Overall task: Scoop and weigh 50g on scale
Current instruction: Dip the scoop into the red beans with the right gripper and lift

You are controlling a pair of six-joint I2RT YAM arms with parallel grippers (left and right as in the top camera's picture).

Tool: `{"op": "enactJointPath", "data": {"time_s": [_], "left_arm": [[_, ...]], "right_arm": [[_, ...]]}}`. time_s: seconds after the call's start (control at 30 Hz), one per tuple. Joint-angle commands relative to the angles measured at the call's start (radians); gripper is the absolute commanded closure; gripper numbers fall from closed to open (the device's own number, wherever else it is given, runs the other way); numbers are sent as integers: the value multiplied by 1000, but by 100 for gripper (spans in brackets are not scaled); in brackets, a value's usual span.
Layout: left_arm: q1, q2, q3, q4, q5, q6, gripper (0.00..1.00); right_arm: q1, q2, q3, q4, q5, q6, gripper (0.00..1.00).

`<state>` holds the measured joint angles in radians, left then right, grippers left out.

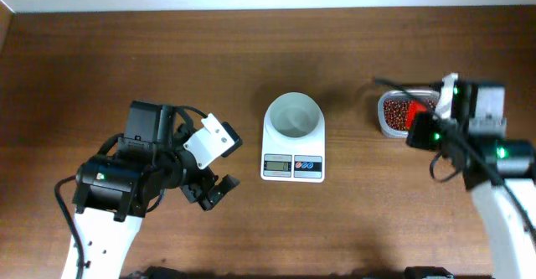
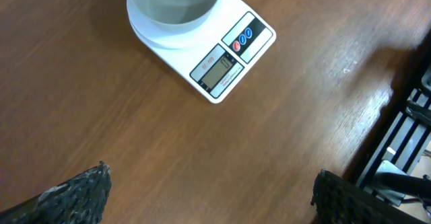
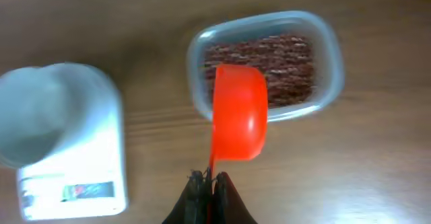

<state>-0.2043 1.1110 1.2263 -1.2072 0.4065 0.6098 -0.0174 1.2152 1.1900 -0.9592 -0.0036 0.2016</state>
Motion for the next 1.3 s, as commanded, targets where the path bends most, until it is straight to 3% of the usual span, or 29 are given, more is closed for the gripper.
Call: {"op": "enactJointPath", "data": {"time_s": [0.0,0.13,0.27,0.43,0.7,0.97,1.27], "left_arm": [[4,0,17,1,-3,16,1],[5,0,17,1,-3,16,1],[4,0,17,1,-3,16,1],[5,0,17,1,-3,16,1],[4,0,17,1,-3,16,1],[4,0,17,1,-3,16,1],[4,0,17,1,-3,16,1]], "right_arm": [[-3,123,56,-30,177,-15,96],[-3,240,56,15,180,-72,96],[-3,311,56,102,313,-80,96],[-3,420,56,175,315,-222,96],[-6,514,56,175,325,-224,96],[-164,516,56,159,2,-225,96],[-187,516,56,119,-178,-258,96]]}}
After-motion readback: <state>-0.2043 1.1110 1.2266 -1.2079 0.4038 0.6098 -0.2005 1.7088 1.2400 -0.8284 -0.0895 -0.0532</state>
